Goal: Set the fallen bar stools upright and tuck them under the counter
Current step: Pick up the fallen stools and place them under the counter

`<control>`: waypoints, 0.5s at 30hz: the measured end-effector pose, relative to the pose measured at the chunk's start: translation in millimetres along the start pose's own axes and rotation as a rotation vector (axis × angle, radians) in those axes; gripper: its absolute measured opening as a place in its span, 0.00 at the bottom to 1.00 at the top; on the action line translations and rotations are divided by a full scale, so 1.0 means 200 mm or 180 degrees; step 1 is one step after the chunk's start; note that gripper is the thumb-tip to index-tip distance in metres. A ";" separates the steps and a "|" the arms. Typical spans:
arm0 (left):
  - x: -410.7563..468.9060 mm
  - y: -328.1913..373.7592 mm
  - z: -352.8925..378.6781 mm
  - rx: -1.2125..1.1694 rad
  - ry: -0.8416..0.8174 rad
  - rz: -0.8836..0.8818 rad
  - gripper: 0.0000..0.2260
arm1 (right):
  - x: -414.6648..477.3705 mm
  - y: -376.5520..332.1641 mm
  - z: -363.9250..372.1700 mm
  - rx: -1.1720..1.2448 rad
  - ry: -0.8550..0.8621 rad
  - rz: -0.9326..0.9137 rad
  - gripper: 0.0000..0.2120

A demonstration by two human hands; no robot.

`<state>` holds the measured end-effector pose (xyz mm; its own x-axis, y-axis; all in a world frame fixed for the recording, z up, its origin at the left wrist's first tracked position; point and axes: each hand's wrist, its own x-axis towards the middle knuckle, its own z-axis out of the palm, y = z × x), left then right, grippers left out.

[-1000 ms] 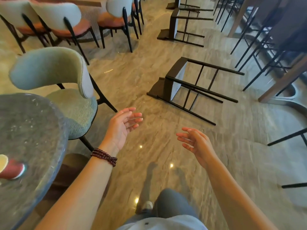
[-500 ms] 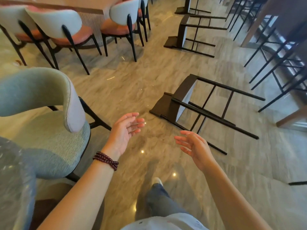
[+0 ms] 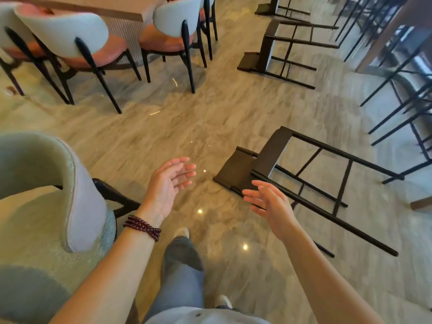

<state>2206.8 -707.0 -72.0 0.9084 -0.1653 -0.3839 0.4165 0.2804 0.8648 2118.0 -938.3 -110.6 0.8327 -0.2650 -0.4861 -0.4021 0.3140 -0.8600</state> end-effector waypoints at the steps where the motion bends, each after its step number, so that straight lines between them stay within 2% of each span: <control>1: 0.09 0.03 -0.01 0.0017 -0.0030 -0.0007 0.09 | 0.08 -0.02 0.03 0.0042 0.0049 -0.0019 0.12; 15: 1.50 0.78 -0.11 0.0616 -0.0832 -0.0142 0.10 | 1.10 -0.48 0.68 0.0601 0.0775 -0.0076 0.11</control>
<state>2545.2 -692.4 -59.2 0.8392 -0.4175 -0.3483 0.4184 0.0866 0.9041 2392.0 -902.6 -115.1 0.7162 -0.4778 -0.5087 -0.2869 0.4629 -0.8387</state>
